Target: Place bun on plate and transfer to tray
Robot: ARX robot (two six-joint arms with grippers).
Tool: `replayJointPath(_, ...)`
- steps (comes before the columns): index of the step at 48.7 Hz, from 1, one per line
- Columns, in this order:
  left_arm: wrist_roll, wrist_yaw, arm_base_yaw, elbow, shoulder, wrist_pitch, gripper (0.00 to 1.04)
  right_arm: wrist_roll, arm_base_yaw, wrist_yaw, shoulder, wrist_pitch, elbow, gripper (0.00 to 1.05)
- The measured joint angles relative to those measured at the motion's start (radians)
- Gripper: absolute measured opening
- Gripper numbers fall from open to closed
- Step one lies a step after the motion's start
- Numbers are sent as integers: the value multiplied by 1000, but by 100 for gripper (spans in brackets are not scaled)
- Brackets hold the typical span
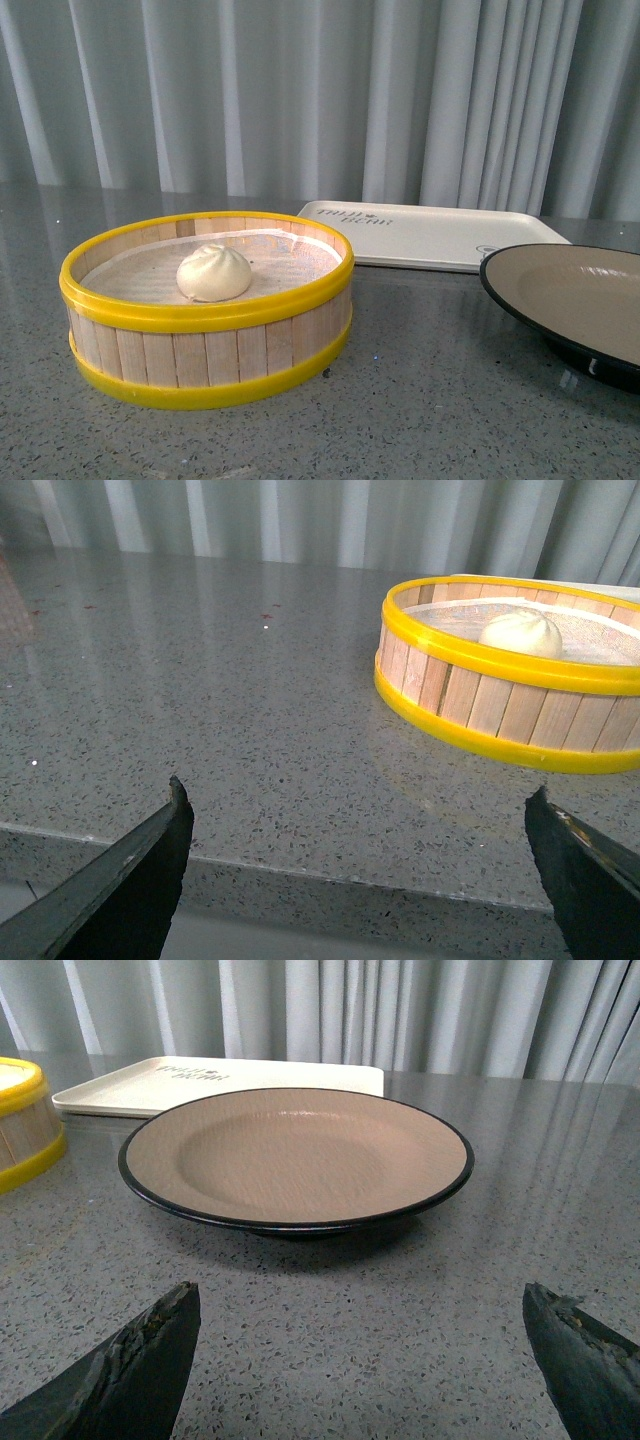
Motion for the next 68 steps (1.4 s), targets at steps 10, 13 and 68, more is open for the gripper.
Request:
replayJointPath(10, 0, 0, 0, 0, 0, 0, 98, 0, 0, 0, 0, 0, 0, 96)
replayJointPath(13, 0, 0, 0, 0, 0, 0, 98, 0, 0, 0, 0, 0, 0, 96)
replayJointPath(68, -232, -33, 111, 48, 562, 758, 98, 0, 0, 0, 0, 0, 0, 96)
